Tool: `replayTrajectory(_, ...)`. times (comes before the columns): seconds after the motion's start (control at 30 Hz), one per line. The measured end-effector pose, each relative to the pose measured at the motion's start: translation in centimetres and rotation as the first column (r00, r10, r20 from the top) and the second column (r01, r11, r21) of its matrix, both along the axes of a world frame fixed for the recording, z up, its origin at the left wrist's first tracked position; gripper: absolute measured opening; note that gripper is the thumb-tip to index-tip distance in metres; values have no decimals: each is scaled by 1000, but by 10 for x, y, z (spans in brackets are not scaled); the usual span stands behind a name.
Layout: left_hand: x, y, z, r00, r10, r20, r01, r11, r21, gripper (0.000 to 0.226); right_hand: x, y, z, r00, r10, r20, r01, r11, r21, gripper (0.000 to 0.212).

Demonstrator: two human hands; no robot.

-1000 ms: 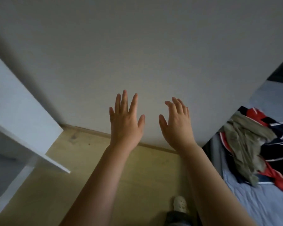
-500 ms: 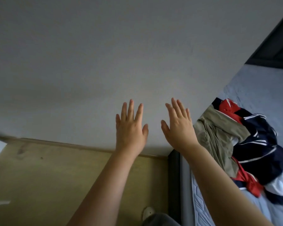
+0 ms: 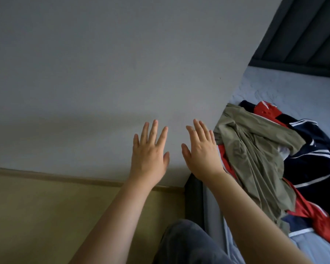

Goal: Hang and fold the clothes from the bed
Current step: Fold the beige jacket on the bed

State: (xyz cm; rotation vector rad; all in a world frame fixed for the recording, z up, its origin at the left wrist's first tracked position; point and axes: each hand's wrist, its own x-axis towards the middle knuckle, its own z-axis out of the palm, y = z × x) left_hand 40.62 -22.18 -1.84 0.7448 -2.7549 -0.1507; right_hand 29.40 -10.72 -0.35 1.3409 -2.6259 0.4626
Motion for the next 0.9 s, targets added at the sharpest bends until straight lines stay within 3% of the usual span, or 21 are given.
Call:
replayTrajectory(0.23, -84, 84, -70, 993, -120, -1, 120, 988, 95, 70, -80, 83, -72, 994, -77, 71, 80, 996, -37, 55)
replayTrajectory(0.33, -117, 123, -82, 986, -169, 18, 162, 969, 188, 69, -122, 130, -95, 952, -269, 145, 266, 963, 41, 61)
replayTrajectory(0.4, -134, 142, -90, 983, -177, 41, 156, 937, 314, 68, -149, 156, -109, 872, -430, 234, 394, 901, 183, 74)
replayTrajectory(0.47, -149, 158, -95, 989, -144, 38, 90, 778, 621, 66, -172, 182, -121, 763, -551, 339, 453, 829, 329, 89)
replayTrajectory(0.53, -158, 173, -99, 999, -41, 30, -9, 443, 896, 60, -188, 203, -129, 666, -587, 460, 449, 808, 382, 96)
replayTrajectory(0.57, -161, 179, -102, 999, 22, 44, -48, 301, 952, 57, -194, 212, -133, 636, -563, 528, 431, 826, 363, 92)
replayTrajectory(0.6, -163, 184, -105, 995, 67, 73, -87, 225, 970, 53, -197, 217, -135, 622, -519, 587, 401, 854, 331, 83)
replayTrajectory(0.67, -163, 191, -113, 985, 102, 138, -155, 179, 972, 49, -201, 221, -134, 643, -411, 646, 305, 911, 276, 54)
replayTrajectory(0.77, -161, 197, -119, 963, 190, 192, -196, 5, 981, 43, -191, 217, -125, 707, -189, 681, 18, 968, 250, 23)
replayTrajectory(0.83, -163, 199, -120, 934, 295, 199, -151, -176, 973, 40, -176, 216, -111, 667, -21, 744, -266, 927, 265, 17)
replayTrajectory(0.9, -165, 201, -121, 892, 396, 219, -114, -272, 956, 43, -160, 219, -97, 558, 98, 824, -513, 822, 249, 19)
